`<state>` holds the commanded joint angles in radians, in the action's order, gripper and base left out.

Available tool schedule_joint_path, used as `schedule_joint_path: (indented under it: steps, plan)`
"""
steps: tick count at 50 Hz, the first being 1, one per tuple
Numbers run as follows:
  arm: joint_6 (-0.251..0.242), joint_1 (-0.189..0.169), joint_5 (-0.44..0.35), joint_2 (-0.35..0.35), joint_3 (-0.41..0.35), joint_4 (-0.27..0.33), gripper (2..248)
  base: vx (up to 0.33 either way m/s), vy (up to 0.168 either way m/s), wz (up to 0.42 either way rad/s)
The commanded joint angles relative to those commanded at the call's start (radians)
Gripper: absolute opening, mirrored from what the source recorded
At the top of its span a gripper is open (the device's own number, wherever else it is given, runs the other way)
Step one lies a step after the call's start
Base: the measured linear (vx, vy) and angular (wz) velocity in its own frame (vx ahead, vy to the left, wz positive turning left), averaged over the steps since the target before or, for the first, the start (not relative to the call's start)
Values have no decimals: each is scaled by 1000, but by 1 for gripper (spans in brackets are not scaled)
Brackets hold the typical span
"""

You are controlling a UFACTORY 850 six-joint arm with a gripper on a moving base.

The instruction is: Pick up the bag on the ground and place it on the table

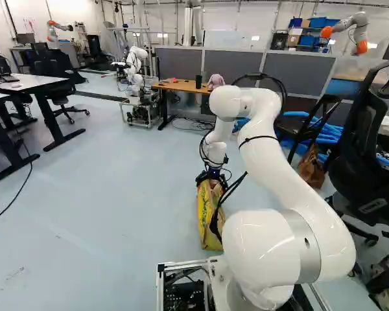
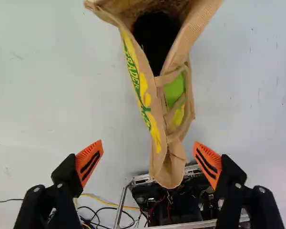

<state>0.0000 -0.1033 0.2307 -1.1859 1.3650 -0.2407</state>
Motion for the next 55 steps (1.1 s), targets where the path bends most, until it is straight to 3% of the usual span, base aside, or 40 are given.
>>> schedule_joint_path:
  steps: [55]
  plan:
    - [0, -18, -14, -228, 238, 0, 247, 0, 0, 0]
